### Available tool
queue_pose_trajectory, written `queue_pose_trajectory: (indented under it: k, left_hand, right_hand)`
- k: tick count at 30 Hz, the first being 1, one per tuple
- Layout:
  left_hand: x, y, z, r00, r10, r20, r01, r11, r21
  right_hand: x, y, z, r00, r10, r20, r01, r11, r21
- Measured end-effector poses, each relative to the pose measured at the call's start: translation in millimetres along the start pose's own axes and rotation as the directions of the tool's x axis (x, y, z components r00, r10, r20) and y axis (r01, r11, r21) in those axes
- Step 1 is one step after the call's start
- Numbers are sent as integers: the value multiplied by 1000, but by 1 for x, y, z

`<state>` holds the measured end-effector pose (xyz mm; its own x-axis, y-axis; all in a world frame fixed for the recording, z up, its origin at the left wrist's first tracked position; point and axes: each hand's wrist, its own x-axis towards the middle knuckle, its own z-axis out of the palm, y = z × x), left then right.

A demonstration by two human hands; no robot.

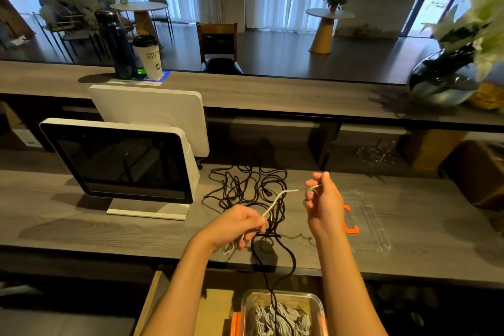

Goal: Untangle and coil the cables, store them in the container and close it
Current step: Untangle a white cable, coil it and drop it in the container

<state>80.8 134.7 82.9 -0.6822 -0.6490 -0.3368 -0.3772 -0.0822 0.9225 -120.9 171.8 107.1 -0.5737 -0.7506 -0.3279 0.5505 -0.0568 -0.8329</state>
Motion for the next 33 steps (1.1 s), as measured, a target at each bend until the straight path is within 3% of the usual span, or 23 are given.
queue_pose_trajectory:
  k: [2,5,7,9,11,13,16,19,22,25,28,31,33]
  left_hand:
    - [-5,-2,-9,999,4,-39,-2,998,55]
    - [-9,3,-15,979,25,-201,-34,999,-37]
    - [-7,14,-13,954,5,-298,-23,998,-58]
    - [-5,26,-7,927,-22,-374,-8,997,-77]
    - [-5,36,-1,914,-37,-404,-3,995,-99]
    - [-5,44,6,917,-37,-397,-22,989,-144]
    - [-7,55,12,909,-36,-416,-71,968,-240]
    - [-10,63,12,880,-37,-473,-114,951,-287]
    - [-10,60,3,776,-99,-623,-112,950,-290]
    - [-8,46,-9,700,-138,-701,-107,950,-294]
    - [-10,34,-20,719,-217,-660,-191,852,-488]
    - [-12,29,-26,806,-183,-562,-292,703,-648]
    - [-10,25,-26,787,-109,-608,-293,801,-523]
  right_hand:
    - [1,0,-6,997,1,-77,-10,993,-116]
    - [-5,2,-9,994,75,-85,-100,933,-346]
    - [-11,2,-5,989,146,-23,-137,840,-525]
    - [-14,5,3,992,119,27,-66,711,-700]
    - [-17,9,12,991,-53,122,125,692,-711]
    - [-22,12,22,939,-189,287,331,721,-608]
    - [-28,23,31,813,-74,578,452,706,-545]
    - [-31,34,30,759,88,645,391,730,-561]
    - [-29,35,25,784,135,606,320,748,-581]
    - [-22,26,21,852,19,523,313,783,-538]
    - [-14,16,17,971,-84,224,173,893,-416]
    - [-7,13,9,993,-111,39,117,895,-431]
    - [-5,16,6,997,-63,36,73,850,-521]
